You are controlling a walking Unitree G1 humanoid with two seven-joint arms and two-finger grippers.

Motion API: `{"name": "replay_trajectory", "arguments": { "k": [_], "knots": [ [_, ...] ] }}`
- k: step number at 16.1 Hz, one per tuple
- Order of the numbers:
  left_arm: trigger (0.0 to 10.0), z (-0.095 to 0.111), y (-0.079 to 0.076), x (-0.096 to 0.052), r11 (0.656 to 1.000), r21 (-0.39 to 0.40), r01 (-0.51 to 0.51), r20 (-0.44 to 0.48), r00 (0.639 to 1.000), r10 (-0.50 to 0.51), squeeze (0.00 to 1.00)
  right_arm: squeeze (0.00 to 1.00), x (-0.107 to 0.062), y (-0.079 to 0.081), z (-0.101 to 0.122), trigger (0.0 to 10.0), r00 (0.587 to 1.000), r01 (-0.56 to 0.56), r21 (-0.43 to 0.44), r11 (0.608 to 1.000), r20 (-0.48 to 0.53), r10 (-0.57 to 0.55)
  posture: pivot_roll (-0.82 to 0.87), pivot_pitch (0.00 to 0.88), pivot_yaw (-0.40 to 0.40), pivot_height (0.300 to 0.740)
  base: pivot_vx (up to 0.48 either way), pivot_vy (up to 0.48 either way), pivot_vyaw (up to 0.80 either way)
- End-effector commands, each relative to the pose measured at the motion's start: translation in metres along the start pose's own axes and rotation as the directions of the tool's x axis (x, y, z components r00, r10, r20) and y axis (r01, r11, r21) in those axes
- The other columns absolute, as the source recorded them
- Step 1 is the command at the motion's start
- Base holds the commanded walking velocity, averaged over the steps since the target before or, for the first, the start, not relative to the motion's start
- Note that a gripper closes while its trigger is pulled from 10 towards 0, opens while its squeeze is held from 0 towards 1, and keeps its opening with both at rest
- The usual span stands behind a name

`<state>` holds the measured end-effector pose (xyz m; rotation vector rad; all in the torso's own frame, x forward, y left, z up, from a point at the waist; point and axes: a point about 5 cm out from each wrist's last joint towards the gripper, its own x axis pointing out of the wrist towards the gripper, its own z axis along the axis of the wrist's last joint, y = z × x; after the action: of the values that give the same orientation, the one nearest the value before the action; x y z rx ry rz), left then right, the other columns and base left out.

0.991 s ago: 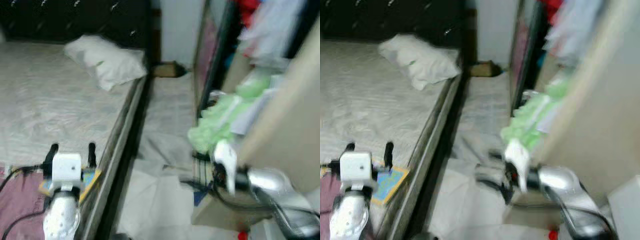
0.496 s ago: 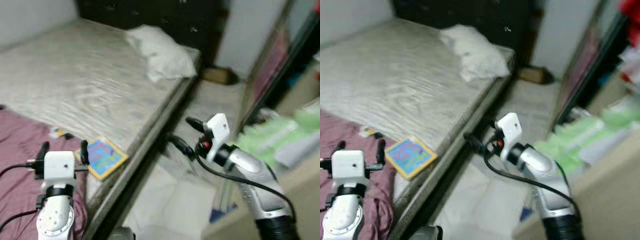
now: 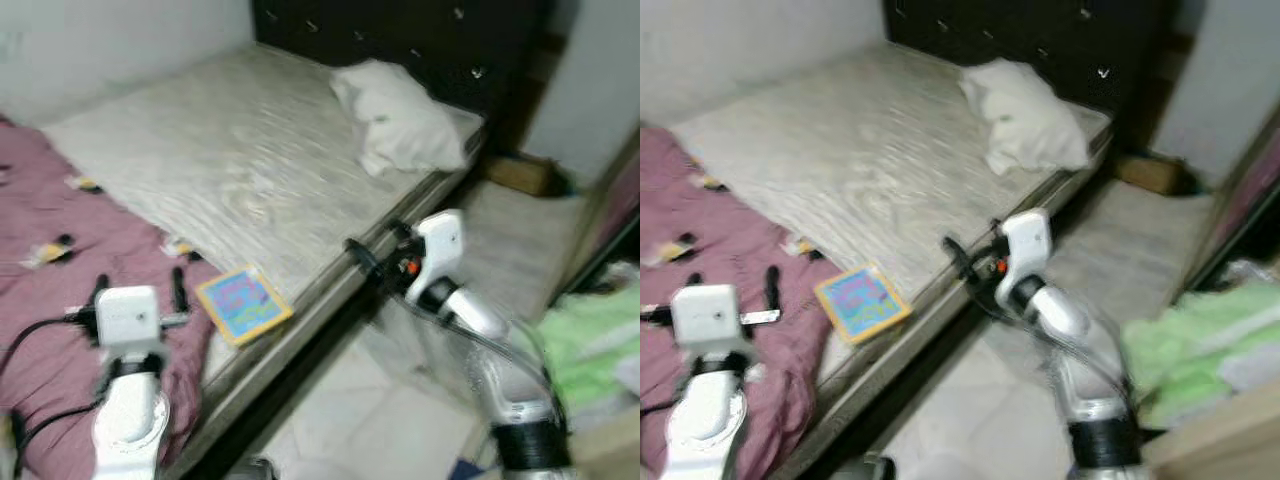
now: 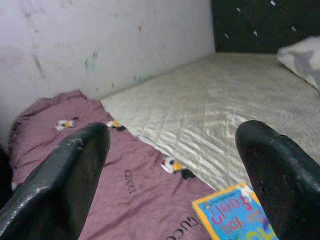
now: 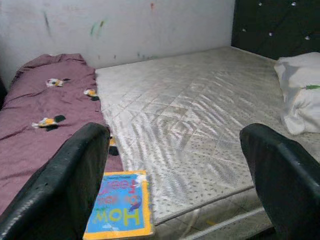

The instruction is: Clean up the room

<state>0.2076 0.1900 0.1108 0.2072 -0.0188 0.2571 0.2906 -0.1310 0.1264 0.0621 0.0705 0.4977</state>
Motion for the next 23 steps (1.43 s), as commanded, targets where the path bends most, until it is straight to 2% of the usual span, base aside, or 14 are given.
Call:
{"name": "replay_trajectory", "arguments": {
  "k": [1,4,5,7,8,12,14,16,18,20,21,23],
  "knots": [
    [10.0,0.000,0.008,0.003,1.000,0.025,-0.018,0.007,1.000,0.018,0.00,0.00,0.011,0.005,0.008,10.0,1.000,-0.006,-0.015,1.000,0.025,0.007,-0.02,0.000,-0.008,0.740,0.000,0.000,0.78],
    [10.0,-0.003,0.008,0.006,1.000,0.022,-0.005,-0.014,1.000,0.006,0.00,0.00,0.020,0.011,0.004,10.0,1.000,-0.013,-0.014,1.000,0.007,0.013,-0.02,0.000,0.022,0.740,0.000,0.000,0.77],
    [10.0,-0.005,0.004,0.006,1.000,0.015,0.007,-0.022,1.000,-0.007,0.00,0.00,0.022,0.016,0.005,10.0,0.998,-0.061,-0.100,0.993,0.005,0.062,-0.02,0.000,0.033,0.740,0.000,0.000,0.77],
    [10.0,-0.007,0.002,0.007,1.000,0.013,0.018,-0.028,0.999,-0.017,0.00,0.00,0.018,0.019,0.003,10.0,0.991,-0.132,-0.135,0.982,-0.005,0.133,-0.03,0.000,0.035,0.740,0.000,0.000,0.76],
    [10.0,-0.008,0.000,0.008,1.000,0.005,0.028,-0.032,0.999,-0.027,0.00,0.00,0.013,0.016,-0.008,10.0,0.991,-0.133,-0.125,0.983,-0.047,0.128,-0.03,0.000,0.027,0.740,0.000,0.000,0.73],
    [10.0,-0.006,0.003,0.010,1.000,0.023,0.004,-0.002,1.000,-0.004,0.00,0.00,0.014,0.006,-0.019,10.0,0.996,0.088,-0.015,0.996,-0.029,-0.089,-0.01,0.000,0.002,0.740,0.000,0.000,0.73],
    [10.0,-0.006,0.013,0.010,0.999,0.042,-0.011,0.013,1.000,0.011,0.00,0.00,0.007,-0.005,-0.021,10.0,0.968,0.252,-0.002,0.968,-0.005,-0.252,-0.01,0.000,-0.002,0.740,0.000,0.000,0.71],
    [10.0,-0.005,0.013,0.015,1.000,0.021,-0.014,0.011,1.000,0.014,0.00,0.00,0.001,-0.020,-0.019,10.0,0.931,0.366,0.006,0.931,0.004,-0.366,-0.02,0.000,0.002,0.740,0.000,0.000,0.26],
    [10.0,-0.004,0.009,0.015,1.000,0.005,-0.001,0.008,1.000,0.001,0.00,0.00,-0.002,-0.026,-0.018,10.0,0.921,0.390,0.008,0.921,0.001,-0.390,-0.03,0.000,-0.002,0.740,0.000,0.000,0.00],
    [10.0,-0.005,0.004,0.014,0.999,-0.013,0.042,0.007,0.999,-0.042,0.00,0.00,-0.006,-0.023,-0.017,10.0,0.930,0.367,-0.079,0.927,0.020,-0.366,-0.03,0.000,-0.010,0.740,0.000,0.000,0.00],
    [10.0,-0.003,0.004,0.013,0.998,-0.024,0.052,0.015,0.999,-0.052,0.00,0.00,-0.008,-0.016,-0.016,10.0,0.946,0.323,-0.007,0.946,0.030,-0.323,-0.03,0.000,-0.012,0.740,0.000,0.000,0.00],
    [10.0,-0.002,0.003,0.013,0.997,-0.039,0.060,0.021,0.998,-0.059,0.00,0.00,-0.009,-0.013,-0.012,10.0,0.948,0.318,-0.038,0.947,0.048,-0.316,-0.03,0.000,-0.017,0.740,0.137,0.000,0.00]
  ]
}}
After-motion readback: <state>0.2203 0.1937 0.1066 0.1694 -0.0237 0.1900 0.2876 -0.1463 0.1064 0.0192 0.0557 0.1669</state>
